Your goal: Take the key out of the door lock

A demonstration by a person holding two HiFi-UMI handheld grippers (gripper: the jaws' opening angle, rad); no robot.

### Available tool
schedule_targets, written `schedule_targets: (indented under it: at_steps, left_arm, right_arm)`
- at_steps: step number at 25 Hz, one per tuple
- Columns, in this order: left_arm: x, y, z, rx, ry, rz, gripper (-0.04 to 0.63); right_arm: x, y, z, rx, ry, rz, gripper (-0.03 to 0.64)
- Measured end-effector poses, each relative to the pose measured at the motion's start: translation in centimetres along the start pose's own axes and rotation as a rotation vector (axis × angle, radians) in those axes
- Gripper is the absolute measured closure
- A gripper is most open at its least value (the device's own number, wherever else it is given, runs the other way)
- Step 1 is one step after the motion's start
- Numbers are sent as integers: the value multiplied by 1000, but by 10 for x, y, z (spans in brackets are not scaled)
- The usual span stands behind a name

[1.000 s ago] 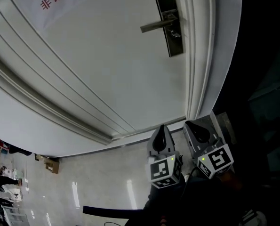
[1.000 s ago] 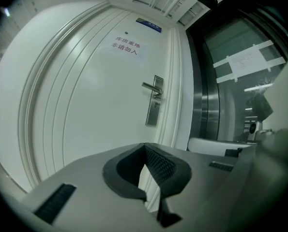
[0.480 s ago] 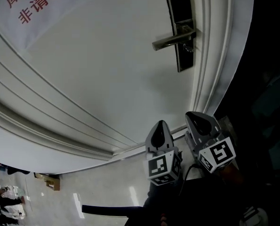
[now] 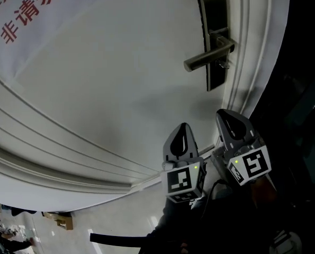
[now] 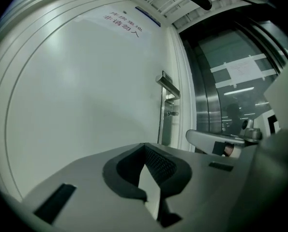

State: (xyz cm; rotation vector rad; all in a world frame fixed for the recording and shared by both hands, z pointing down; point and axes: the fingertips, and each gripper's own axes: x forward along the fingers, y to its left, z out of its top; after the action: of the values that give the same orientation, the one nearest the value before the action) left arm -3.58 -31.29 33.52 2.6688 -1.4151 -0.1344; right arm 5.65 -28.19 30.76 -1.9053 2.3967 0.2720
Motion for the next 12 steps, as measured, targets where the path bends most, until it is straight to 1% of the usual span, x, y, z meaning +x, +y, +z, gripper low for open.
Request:
schedule_targets:
  at_steps: [1,3,7,12]
  left_arm:
    - [4,1,3,14,-8,-3,595]
    - [11,1,8,14,-12,-8,597]
    - [19,-4,12,-59,1,-8,595]
    - [28,-13,12,-80,0,0,595]
  right_arm:
    - [3,-3,2,-21,-6,-14,614]
    - [8,-10,8,-61,-18,-37,614]
    - [12,-29,22,-104,-45,-72,614]
    - [19,-51,40,-163,-74,-84,612]
